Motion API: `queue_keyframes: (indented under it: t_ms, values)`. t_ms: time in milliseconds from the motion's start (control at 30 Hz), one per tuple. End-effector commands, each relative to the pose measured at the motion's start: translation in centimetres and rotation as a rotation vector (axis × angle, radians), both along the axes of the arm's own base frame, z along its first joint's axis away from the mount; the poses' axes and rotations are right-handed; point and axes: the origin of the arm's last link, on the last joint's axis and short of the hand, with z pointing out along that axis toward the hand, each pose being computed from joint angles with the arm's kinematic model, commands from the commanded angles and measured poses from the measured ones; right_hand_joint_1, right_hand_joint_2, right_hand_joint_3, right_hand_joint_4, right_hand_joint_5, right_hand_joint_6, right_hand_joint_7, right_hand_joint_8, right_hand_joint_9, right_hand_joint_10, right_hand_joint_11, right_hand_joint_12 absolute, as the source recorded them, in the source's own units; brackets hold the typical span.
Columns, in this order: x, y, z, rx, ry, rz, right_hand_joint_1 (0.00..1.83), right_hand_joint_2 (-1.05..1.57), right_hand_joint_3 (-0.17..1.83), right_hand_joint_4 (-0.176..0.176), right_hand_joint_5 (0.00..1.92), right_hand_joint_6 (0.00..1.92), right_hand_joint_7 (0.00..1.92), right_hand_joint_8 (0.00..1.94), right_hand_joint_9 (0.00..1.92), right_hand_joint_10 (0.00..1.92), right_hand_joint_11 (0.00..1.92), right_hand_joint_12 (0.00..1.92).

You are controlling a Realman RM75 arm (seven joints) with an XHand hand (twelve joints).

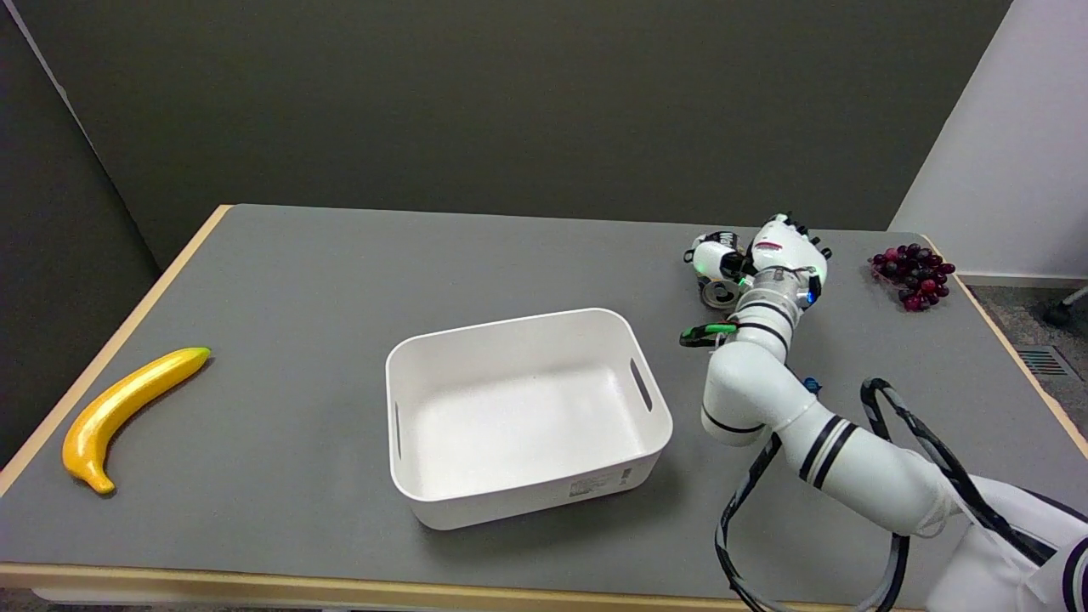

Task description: Pick up the black can.

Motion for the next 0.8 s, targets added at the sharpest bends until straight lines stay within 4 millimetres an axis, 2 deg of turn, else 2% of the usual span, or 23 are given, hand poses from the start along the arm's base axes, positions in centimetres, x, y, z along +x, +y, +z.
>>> queue_keyframes:
  t_ms: [33, 367, 500, 667, 800]
  values:
    - [-2.8, -2.3, 2.0, 0.006, -0.091, -0.146, 0.47, 0.70, 0.78, -0.176, 0.17, 0.50, 0.32, 0.62, 0.26, 1.03, 0.44, 1.69]
    - [-0.6, -4.4, 1.8, 0.044, -0.061, -0.102, 0.46, 0.71, 0.78, -0.176, 0.16, 0.49, 0.30, 0.62, 0.25, 1.03, 0.43, 1.69]
    - [-0.4, -4.9, 1.9, 0.052, -0.058, -0.101, 0.45, 0.71, 0.78, -0.176, 0.15, 0.48, 0.30, 0.62, 0.25, 1.03, 0.44, 1.69]
    - [-1.7, -4.6, 1.6, 0.051, -0.088, -0.135, 0.45, 0.71, 0.78, -0.176, 0.16, 0.49, 0.30, 0.62, 0.26, 1.03, 0.45, 1.70]
    - [-3.9, -3.7, 1.6, 0.032, -0.171, -0.186, 0.46, 0.71, 0.77, -0.176, 0.16, 0.49, 0.31, 0.63, 0.26, 1.03, 0.46, 1.71]
